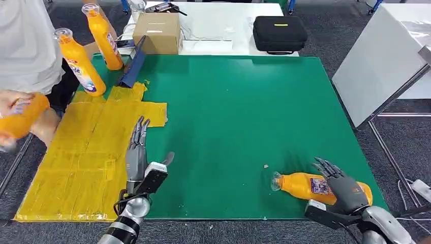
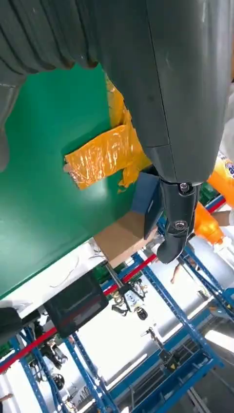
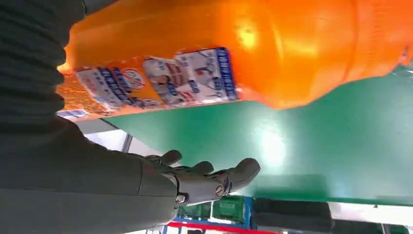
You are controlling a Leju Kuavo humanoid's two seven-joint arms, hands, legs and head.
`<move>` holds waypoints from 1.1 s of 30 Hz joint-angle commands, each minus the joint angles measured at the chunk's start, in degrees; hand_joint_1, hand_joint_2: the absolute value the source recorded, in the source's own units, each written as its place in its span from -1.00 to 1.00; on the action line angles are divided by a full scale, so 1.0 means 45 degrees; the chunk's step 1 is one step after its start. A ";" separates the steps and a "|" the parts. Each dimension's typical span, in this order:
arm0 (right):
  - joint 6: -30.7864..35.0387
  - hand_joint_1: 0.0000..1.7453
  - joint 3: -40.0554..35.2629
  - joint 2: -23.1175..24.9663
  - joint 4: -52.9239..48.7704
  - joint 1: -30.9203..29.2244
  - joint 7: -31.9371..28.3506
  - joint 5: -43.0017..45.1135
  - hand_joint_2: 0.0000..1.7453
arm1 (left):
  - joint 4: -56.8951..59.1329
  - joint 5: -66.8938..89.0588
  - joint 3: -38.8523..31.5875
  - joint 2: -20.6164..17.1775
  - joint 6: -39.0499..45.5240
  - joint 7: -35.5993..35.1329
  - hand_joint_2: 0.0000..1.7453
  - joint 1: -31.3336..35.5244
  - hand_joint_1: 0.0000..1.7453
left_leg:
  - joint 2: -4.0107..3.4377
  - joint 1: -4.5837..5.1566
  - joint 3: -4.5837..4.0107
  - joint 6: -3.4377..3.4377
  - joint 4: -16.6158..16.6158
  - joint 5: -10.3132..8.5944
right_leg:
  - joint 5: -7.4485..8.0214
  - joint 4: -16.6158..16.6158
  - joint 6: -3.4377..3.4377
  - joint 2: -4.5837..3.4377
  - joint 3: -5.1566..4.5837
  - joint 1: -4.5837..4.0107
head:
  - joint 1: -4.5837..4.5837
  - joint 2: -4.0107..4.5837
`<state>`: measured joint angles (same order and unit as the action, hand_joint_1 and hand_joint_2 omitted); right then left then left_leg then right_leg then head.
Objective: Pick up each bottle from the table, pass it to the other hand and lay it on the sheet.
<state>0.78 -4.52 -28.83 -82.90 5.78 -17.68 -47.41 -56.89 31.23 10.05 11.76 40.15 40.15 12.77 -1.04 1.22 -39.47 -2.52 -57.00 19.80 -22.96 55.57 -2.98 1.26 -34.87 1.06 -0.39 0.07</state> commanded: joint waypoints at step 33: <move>-0.0482 -1.00 -0.0268 -0.0186 0.3496 -0.1522 0.0528 -0.1813 1.00 | 0.0331 -0.1034 0.1590 -0.0446 -0.0497 -0.0034 1.00 0.0767 -1.00 | -0.0021 -0.0010 0.0071 0.0009 0.0000 0.0043 | -0.0017 -0.0025 0.0024 -0.0042 0.0086 -0.0006 | 0.0000 -0.0004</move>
<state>-1.35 -2.58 -32.68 -72.70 1.58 -15.28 -55.52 -57.61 26.71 15.76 10.97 38.07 40.15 14.30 -1.14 1.33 -39.49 -2.70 -57.00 19.85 -22.98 55.58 -3.02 1.21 -34.86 1.15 -0.39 0.05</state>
